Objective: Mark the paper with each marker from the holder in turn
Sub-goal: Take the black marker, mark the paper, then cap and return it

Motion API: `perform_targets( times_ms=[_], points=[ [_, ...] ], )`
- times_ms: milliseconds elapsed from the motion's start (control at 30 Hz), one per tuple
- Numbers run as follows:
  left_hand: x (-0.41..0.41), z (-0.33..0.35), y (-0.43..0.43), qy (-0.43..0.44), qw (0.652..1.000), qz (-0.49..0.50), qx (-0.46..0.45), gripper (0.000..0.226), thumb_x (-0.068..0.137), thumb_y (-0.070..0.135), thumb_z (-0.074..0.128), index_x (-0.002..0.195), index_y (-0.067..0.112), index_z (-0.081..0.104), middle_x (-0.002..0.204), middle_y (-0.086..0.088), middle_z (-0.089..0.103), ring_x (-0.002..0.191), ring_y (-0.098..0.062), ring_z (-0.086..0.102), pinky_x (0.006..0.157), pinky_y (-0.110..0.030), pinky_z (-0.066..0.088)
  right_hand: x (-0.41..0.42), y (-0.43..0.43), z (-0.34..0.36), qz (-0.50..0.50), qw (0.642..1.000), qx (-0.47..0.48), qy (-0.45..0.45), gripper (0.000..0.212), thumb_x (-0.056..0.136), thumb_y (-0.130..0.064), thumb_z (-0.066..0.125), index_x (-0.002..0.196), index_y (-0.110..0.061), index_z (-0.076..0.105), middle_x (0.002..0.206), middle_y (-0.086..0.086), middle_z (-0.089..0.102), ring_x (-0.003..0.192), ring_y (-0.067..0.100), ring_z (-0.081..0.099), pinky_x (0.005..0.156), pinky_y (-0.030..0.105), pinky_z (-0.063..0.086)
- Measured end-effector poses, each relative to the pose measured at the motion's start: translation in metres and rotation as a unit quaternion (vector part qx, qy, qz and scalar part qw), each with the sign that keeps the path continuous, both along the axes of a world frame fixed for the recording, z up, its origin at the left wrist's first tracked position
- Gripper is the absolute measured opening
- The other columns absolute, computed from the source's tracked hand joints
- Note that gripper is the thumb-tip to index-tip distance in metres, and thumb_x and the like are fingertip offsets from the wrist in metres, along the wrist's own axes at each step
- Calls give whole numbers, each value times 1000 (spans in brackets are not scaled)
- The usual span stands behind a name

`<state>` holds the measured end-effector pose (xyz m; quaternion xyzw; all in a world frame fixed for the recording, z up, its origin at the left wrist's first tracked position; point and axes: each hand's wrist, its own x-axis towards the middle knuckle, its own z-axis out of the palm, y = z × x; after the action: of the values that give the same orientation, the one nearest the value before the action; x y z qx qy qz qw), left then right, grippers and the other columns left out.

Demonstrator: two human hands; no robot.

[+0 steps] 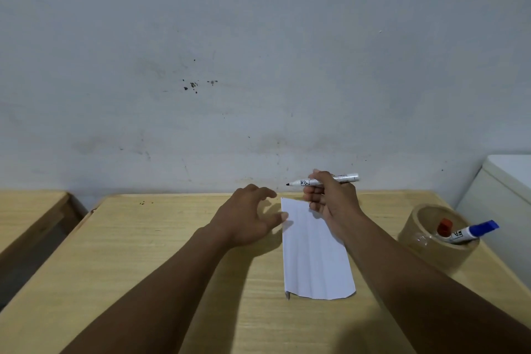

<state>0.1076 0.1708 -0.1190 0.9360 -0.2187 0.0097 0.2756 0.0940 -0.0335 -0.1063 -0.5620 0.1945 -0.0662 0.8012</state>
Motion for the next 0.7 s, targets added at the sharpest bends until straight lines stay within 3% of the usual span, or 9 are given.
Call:
perform_targets(
  times_ms=[133,333,700],
  points=[
    [2,-9,-8,-4,998,-27,57,74,73,78,62,133,35,62,129,6,63,121,-16,57,98,-41,51,6,0,-4,9,1000,0,-5,20,96,-25,65,94,-8,75,77,14,77,70,25,76,63,33,55],
    [-2,-18,1,-33,995,-29,89,60,75,70,63,123,36,67,125,13,62,118,-12,56,90,-36,53,14,7,-20,19,993,-119,-3,9,83,-12,79,87,-6,73,65,11,66,49,17,56,47,26,41],
    [-5,-26,3,-32,996,-38,79,56,81,67,61,125,33,66,128,10,57,116,-15,54,91,-36,50,22,19,-34,67,951,-302,-23,17,85,-21,74,90,-5,73,74,11,76,56,18,72,47,26,49]
  ],
)
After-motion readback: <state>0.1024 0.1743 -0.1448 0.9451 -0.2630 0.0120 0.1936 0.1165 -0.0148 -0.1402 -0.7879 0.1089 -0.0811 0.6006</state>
